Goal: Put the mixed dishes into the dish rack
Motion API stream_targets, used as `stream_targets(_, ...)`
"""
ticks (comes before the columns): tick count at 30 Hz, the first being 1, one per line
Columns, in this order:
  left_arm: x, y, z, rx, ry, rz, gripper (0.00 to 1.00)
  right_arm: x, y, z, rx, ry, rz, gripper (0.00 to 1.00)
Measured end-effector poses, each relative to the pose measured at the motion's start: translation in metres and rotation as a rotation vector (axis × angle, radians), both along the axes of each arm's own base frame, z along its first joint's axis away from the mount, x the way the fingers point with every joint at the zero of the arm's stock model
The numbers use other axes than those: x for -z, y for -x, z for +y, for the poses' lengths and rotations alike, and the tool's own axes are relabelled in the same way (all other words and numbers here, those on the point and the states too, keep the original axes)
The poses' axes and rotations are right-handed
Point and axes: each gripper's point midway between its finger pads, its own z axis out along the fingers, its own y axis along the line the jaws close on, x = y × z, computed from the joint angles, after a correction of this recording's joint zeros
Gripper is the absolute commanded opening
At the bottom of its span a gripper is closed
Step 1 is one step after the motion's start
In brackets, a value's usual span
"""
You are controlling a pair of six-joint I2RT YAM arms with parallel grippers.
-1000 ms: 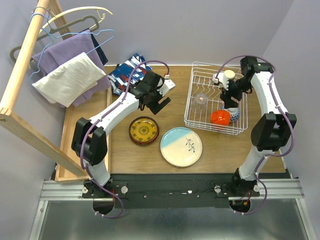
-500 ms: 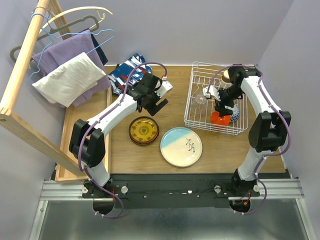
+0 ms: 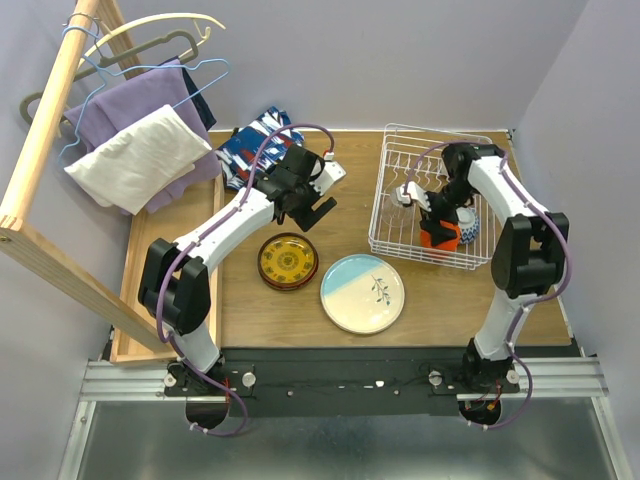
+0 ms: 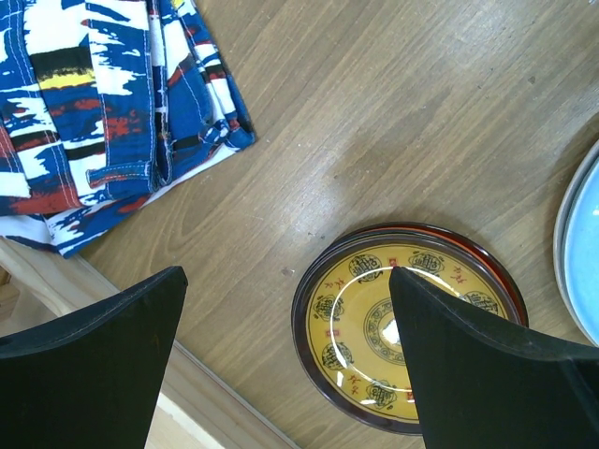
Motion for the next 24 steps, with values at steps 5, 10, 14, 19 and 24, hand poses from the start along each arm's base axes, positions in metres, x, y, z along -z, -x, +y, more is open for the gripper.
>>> stream_targets(5, -0.001, -0.001, -0.001, 0.000, 0.003, -0.004, 0.99, 0.010, -0.004, 0.002, 0.039, 0.000, 0.048, 0.78)
stream_targets(10, 0.001, -0.002, -0.001, -0.001, 0.001, 0.000, 0.99, 0.010, -0.006, 0.003, 0.076, 0.006, 0.066, 0.63)
stream_targets(14, 0.004, -0.002, -0.002, -0.004, 0.000, 0.006, 0.99, 0.011, -0.008, 0.004, 0.103, 0.008, 0.075, 0.48)
stream_targets(19, 0.005, -0.002, -0.002, -0.006, 0.003, 0.008, 0.99, 0.009, -0.010, 0.004, 0.114, 0.007, 0.072, 0.46)
stream_targets(24, 0.005, -0.002, -0.003, -0.004, 0.009, 0.012, 0.99, -0.001, -0.012, 0.010, 0.122, -0.025, 0.057, 0.46)
